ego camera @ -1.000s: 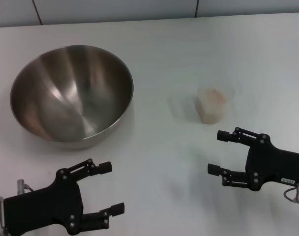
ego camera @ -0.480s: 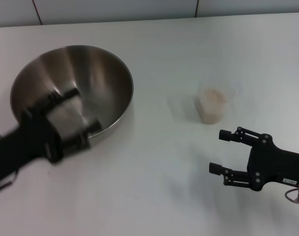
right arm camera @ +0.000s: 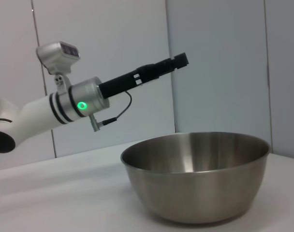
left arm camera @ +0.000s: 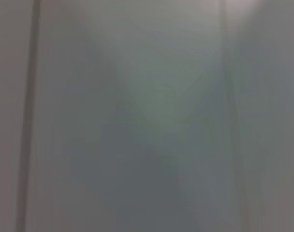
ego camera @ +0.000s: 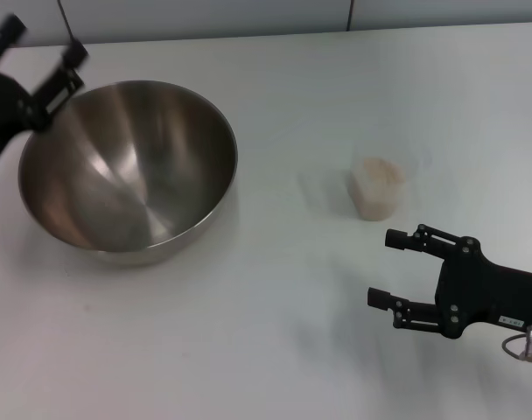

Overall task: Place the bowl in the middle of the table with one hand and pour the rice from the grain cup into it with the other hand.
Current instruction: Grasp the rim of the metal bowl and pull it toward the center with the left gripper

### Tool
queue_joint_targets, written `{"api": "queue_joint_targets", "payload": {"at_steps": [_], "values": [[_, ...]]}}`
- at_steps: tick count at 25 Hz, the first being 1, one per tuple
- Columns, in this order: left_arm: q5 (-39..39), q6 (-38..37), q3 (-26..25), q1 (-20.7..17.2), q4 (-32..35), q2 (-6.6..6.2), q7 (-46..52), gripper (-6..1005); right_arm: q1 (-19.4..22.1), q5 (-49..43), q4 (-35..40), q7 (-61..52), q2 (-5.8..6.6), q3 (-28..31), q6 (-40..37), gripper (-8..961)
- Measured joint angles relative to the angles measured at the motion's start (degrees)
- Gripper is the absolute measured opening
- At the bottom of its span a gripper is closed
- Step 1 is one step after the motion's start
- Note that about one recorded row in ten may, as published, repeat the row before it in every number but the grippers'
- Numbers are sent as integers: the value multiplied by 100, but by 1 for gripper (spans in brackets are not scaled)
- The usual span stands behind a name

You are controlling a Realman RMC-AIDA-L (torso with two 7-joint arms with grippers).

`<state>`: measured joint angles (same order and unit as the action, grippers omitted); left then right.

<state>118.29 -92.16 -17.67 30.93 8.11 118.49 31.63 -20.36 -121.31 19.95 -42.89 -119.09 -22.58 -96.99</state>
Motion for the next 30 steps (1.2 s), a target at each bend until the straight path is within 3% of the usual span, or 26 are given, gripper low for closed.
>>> {"api": "queue_joint_targets", "payload": {"at_steps": [5,8,12,14,20,22,24,26,27,28,29,30], "values": [[-546,696,0,84,-196,-3,-232,862,-3,60,0,13,-1,0,-18,820],[-568,724,15,93,-194,-10,-217,862,-8,65,0,15,0,3,-22,820],[-532,724,123,103,-85,-33,90,861,-11,67,0,16,0,9,-22,820],[-509,733,407,155,277,-39,647,861,-13,71,0,17,-1,9,-22,820],[-510,1043,2099,276,2091,-8,3322,856,-49,81,0,18,0,8,-18,820],[-512,1243,2873,209,2747,-9,4205,852,-60,81,0,18,0,8,-7,820],[-511,1416,3560,109,3229,-17,4793,847,-69,82,0,18,0,9,4,820],[-511,1416,3560,109,3229,-17,4793,842,-79,81,0,18,0,8,12,820],[-511,1514,3921,50,3476,-26,5096,840,-81,82,0,18,0,8,14,820],[-511,1514,3921,50,3476,-26,5096,838,-83,81,0,18,0,8,15,820],[-474,1710,4930,-172,4243,-40,5856,835,-86,82,0,18,0,8,15,820],[-474,1710,4930,-172,4243,-40,5856,833,-88,82,0,18,0,8,17,820]]}}
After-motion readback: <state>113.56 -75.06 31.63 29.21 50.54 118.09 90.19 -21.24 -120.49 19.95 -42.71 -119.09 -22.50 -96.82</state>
